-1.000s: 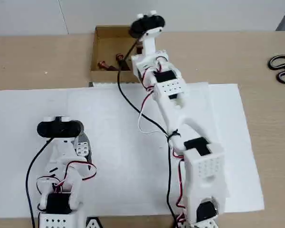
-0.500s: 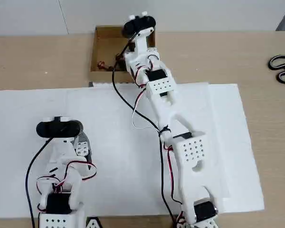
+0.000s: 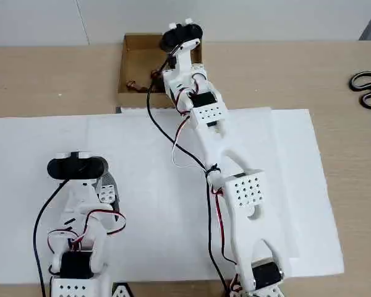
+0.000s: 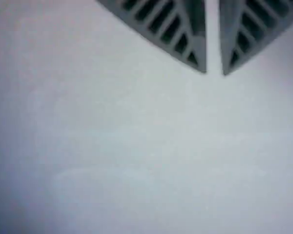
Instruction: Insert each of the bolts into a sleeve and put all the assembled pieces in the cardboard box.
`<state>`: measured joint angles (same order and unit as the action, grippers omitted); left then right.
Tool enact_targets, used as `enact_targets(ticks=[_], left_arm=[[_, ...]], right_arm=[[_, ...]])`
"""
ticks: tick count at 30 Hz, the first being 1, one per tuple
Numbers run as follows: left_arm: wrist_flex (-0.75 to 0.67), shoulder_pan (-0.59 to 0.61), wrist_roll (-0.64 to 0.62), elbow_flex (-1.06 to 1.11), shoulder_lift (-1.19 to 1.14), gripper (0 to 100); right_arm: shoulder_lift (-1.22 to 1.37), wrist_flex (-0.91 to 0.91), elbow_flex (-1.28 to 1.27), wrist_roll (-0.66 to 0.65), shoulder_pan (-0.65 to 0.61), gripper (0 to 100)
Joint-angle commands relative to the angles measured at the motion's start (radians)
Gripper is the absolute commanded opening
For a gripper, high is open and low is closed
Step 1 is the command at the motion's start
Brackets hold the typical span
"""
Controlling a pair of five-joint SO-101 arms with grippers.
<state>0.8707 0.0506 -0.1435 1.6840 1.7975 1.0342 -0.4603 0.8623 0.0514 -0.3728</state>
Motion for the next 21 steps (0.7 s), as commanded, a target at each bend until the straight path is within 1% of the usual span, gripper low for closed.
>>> enact_targets(ticks=[1, 3, 5, 10, 12, 16, 21], left_arm=[[0.009, -0.002, -0.009, -0.002, 0.011, 1], [0.009, -0.002, -0.009, -0.002, 0.011, 1], [0.009, -0.002, -0.009, -0.002, 0.011, 1], [0.009, -0.002, -0.009, -0.002, 0.011, 1], [0.009, -0.002, -0.009, -0.002, 0.011, 1], [0.009, -0.002, -0.009, -0.002, 0.011, 1], [0.009, -0.002, -0.009, -0.002, 0.011, 1]], right_arm=[[-0.024, -0.047, 0.066, 0.006, 0.008, 0.5], [-0.024, -0.085, 0.068, 0.006, 0.005, 0.6], [-0.024, -0.120, 0.071, 0.006, 0.005, 3.3], [-0.025, -0.170, 0.072, 0.006, 0.005, 22.1], [-0.025, -0.166, 0.072, 0.006, 0.007, 26.3], [-0.027, -0.166, 0.091, 0.006, 0.007, 26.6], [-0.027, -0.170, 0.230, 0.006, 0.008, 26.6]])
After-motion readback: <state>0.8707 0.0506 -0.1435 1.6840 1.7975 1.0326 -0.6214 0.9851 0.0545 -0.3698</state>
